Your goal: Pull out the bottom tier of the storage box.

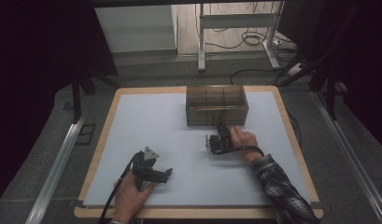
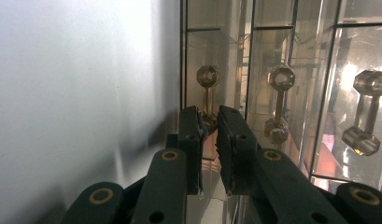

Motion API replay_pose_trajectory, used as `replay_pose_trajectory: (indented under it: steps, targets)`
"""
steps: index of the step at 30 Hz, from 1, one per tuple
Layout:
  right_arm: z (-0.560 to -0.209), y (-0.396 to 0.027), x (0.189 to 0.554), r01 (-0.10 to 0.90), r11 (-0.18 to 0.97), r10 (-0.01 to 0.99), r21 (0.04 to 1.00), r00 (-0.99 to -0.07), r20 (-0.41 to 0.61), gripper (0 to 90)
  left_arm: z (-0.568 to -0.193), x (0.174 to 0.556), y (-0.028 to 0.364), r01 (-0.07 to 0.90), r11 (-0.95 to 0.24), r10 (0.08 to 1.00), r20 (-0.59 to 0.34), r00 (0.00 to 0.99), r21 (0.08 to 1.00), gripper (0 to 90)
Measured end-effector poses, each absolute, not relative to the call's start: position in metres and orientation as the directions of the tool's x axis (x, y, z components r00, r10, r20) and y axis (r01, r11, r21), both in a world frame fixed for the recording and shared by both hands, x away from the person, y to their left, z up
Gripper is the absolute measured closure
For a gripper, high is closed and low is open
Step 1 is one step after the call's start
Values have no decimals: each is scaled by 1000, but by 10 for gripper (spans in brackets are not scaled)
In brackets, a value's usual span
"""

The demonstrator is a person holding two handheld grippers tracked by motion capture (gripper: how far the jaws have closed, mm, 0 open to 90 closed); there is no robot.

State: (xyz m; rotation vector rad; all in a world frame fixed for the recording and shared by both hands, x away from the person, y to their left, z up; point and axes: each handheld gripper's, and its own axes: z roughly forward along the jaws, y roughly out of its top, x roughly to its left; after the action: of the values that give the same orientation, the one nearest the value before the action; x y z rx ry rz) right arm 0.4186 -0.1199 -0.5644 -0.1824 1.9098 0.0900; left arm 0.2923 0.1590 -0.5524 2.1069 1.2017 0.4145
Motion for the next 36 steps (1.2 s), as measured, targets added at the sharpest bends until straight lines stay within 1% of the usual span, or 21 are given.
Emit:
replay_pose_trajectory:
  steps: [6, 7, 8, 9, 10, 11, 18, 19, 27, 28, 29, 31, 35, 36]
  targets:
    - [-562, -122, 412, -176, 984, -83, -22, -347, -934, 795, -552, 292, 159, 637, -353, 849, -51, 526, 685, 0]
    - [-561, -123, 412, -190, 982, -84, -7, -403, -912, 794, -552, 292, 159, 637, -353, 849, -50, 525, 685, 0]
    - [-561, -123, 409, -181, 983, -78, -12, -358, -930, 793, -552, 292, 159, 637, -353, 849, -50, 525, 685, 0]
    - [-562, -124, 408, -190, 982, -68, -2, -342, -937, 793, -552, 292, 159, 637, -354, 849, -50, 525, 685, 0]
    - [-562, -124, 408, -190, 982, -68, -2, -342, -937, 793, -552, 292, 159, 637, -354, 849, -50, 525, 685, 0]
    - [-560, -125, 405, -190, 982, -69, 3, -371, -926, 792, -552, 292, 159, 637, -354, 849, -50, 525, 685, 0]
    - [-559, -128, 395, -197, 980, -64, 12, -375, -925, 791, -552, 292, 159, 637, -353, 849, -51, 526, 685, 0]
    - [-559, -129, 393, -211, 977, -62, 24, -396, -916, 791, -552, 292, 159, 637, -353, 849, -51, 526, 685, 0]
    - [-559, -131, 382, -219, 975, -61, 28, -388, -920, 789, -552, 292, 159, 637, -353, 850, -50, 525, 685, 0]
    - [-558, -131, 381, -222, 975, -62, 29, -390, -919, 795, -552, 292, 159, 637, -353, 850, -51, 525, 685, 0]
    - [-557, -132, 377, -228, 973, -55, 37, -385, -921, 845, -552, 292, 159, 637, -353, 849, -51, 526, 685, 0]
    - [-554, -131, 376, -231, 972, -51, 47, -402, -914, 845, -552, 292, 159, 637, -353, 849, -51, 526, 685, 0]
    - [-555, -132, 376, -219, 975, -57, 32, -391, -918, 826, -552, 292, 159, 637, -353, 849, -51, 526, 685, 0]
    - [-556, -132, 376, -223, 974, -49, 46, -402, -914, 825, -552, 292, 159, 637, -353, 849, -51, 526, 685, 0]
